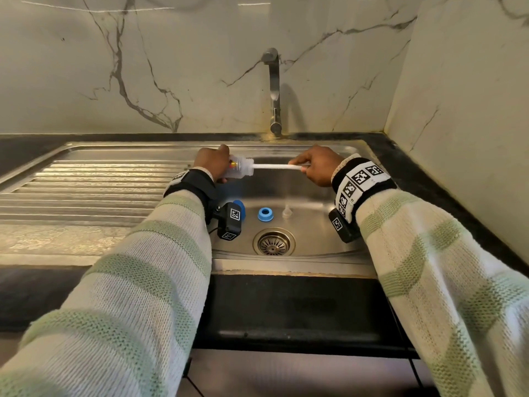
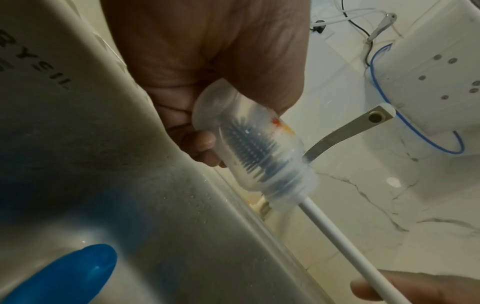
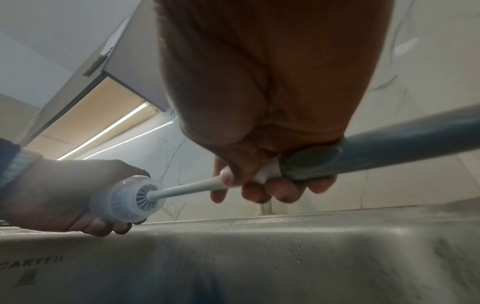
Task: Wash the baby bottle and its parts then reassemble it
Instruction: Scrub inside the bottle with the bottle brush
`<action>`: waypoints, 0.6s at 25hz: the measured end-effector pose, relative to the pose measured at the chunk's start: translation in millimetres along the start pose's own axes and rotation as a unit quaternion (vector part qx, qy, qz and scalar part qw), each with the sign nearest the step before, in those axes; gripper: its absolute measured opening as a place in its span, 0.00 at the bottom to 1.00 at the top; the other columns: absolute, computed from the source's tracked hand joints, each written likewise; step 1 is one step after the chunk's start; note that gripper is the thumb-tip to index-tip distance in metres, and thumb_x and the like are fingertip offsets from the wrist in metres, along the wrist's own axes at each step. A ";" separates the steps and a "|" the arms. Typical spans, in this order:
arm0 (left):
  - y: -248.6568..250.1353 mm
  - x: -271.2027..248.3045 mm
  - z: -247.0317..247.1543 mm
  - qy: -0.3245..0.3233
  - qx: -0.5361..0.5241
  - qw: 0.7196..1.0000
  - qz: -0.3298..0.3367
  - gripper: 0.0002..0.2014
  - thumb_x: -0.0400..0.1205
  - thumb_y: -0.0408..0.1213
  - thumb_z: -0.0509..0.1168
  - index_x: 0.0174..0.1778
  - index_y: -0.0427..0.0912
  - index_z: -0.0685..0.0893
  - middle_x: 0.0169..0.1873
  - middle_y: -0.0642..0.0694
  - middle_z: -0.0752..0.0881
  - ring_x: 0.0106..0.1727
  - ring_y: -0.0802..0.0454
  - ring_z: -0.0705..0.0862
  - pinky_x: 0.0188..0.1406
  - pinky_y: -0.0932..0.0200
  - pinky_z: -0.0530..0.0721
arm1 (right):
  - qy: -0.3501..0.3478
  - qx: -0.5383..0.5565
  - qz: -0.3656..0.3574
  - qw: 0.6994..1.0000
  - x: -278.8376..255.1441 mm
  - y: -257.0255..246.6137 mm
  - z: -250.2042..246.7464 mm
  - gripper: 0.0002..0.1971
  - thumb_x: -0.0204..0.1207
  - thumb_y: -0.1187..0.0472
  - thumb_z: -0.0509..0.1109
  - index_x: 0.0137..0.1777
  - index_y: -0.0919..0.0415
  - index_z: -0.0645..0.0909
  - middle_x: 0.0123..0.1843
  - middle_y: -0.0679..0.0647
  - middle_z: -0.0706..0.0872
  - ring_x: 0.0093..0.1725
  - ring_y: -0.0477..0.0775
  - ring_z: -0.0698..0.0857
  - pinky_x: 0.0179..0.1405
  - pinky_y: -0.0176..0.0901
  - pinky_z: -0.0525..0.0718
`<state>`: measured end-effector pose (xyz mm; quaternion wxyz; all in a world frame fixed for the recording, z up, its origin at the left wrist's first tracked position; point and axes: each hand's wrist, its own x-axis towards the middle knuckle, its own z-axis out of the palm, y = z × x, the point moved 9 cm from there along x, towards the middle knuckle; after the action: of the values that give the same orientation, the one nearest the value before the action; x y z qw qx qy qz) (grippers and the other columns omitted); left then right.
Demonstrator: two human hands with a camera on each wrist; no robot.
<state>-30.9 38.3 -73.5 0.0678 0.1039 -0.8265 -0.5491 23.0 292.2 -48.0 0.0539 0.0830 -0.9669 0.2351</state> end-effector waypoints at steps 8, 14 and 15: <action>0.6 0.7 0.8 0.001 0.037 0.999 0.014 0.18 0.84 0.45 0.55 0.37 0.36 0.81 0.33 0.39 0.84 0.27 0.40 0.83 0.29 0.54 0.83 | -0.013 0.015 -0.029 0.999 0.5 -13.0 6.1 0.16 0.81 0.65 0.67 0.66 0.51 0.86 0.65 0.50 0.87 0.63 0.53 0.83 0.67 0.46 0.79; -9.3 -2.1 4.5 -0.020 0.024 0.999 -0.025 0.17 0.83 0.47 0.58 0.51 0.36 0.82 0.37 0.40 0.83 0.30 0.42 0.83 0.25 0.58 0.81 | -0.037 -0.014 -0.009 0.999 -2.9 -12.6 15.5 0.18 0.80 0.67 0.68 0.66 0.51 0.86 0.62 0.52 0.89 0.54 0.52 0.85 0.59 0.43 0.83; -13.1 -1.4 1.0 -0.013 -0.002 0.999 -0.039 0.18 0.83 0.47 0.58 0.54 0.35 0.82 0.39 0.40 0.83 0.30 0.42 0.83 0.26 0.58 0.81 | -0.035 -0.007 -0.019 0.999 -3.6 -14.8 14.1 0.18 0.79 0.67 0.69 0.66 0.51 0.86 0.62 0.53 0.88 0.55 0.52 0.85 0.58 0.41 0.81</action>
<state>-28.5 34.6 -86.0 0.0358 0.1291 -0.8213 -0.5545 28.4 273.2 -54.4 0.0246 0.1088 -0.9682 0.2237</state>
